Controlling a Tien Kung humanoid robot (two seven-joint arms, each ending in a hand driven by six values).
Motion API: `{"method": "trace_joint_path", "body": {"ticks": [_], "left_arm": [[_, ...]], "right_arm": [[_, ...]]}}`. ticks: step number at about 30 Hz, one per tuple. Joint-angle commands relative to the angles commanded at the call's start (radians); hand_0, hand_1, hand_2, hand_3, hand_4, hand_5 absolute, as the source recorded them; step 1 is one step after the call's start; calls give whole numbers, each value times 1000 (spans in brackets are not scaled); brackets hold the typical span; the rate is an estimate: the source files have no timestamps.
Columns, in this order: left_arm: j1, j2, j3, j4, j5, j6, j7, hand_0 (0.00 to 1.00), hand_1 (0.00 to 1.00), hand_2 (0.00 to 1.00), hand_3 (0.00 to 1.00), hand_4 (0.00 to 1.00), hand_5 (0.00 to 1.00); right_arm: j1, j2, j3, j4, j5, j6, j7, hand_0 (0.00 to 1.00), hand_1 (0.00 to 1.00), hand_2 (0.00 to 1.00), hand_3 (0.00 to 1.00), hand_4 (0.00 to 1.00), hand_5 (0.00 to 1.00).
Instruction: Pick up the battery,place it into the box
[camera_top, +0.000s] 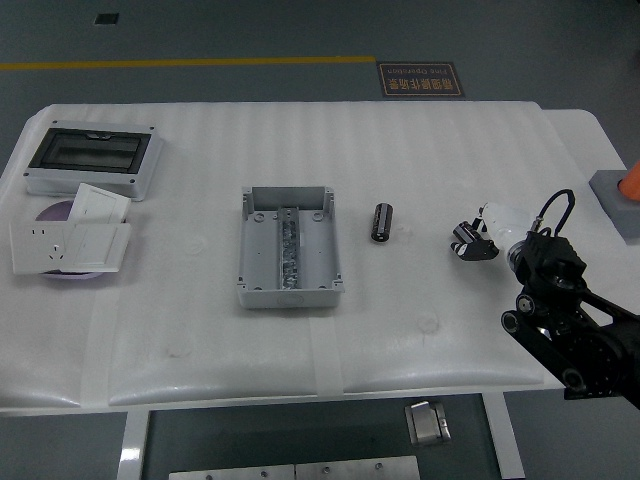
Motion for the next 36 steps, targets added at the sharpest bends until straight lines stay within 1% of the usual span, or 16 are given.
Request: {"method": "trace_joint_path", "body": {"ticks": [4,5,10,11,16,17,22,23,25,28,29,34,35,36], "left_arm": [[-1,0,0,0,1,0,-3,671,717,710,665,651,269],[-1,1,-1,0,2,0,-4,668,715,704,664,652,270],[-4,1,-1,0,4,0,-9,668,715,704,664,652,270],[-4,2,0,0,4,0,-10,666,713,701,662,654,266],[-6,3,3,0,4,-5,-17,666,713,701,662,654,266],[-6,4,4,0,4,-6,-18,664,712,699,661,658,275],[-8,4,7,0,4,-6,-28,664,712,699,661,658,275],[-8,4,8,0,3,-5,-31,663,712,698,657,654,275],[-9,4,9,0,2,-3,-35,663,712,698,657,654,275],[-10,5,12,0,-2,1,-42,663,712,698,657,654,275],[-10,5,12,0,-2,2,-44,660,713,696,654,644,275],[-11,5,11,0,-4,7,-51,660,713,696,654,644,275],[-11,5,11,0,-4,8,-52,656,710,694,652,638,286],[-11,5,10,0,-4,9,-54,656,710,694,652,638,286]], "right_arm": [[2,0,-1,-2,1,-8,4,401,457,558,576,726,460],[2,1,-1,-3,1,-11,5,387,442,538,578,717,459],[2,3,-7,-10,9,-20,12,387,442,538,578,717,459],[2,3,-10,-11,9,-21,14,369,422,496,588,689,441],[-2,7,-24,-15,16,-17,17,369,422,496,588,689,441],[-2,8,-26,-14,17,-16,17,352,401,476,632,485,263],[-4,8,-29,-7,11,-14,17,352,401,476,632,485,263],[-3,7,-29,-5,10,-14,17,349,400,480,648,460,227],[-2,6,-28,-2,10,-17,18,349,400,480,648,460,227],[-3,4,-27,0,8,-26,23,349,400,480,648,460,227],[-4,4,-26,1,7,-29,25,350,401,485,651,465,203],[-8,2,-25,11,6,-46,37,350,401,485,651,465,203],[-9,1,-26,14,7,-50,39,343,392,478,650,403,138],[-9,0,-26,18,10,-53,42,343,392,478,650,403,138]]}}
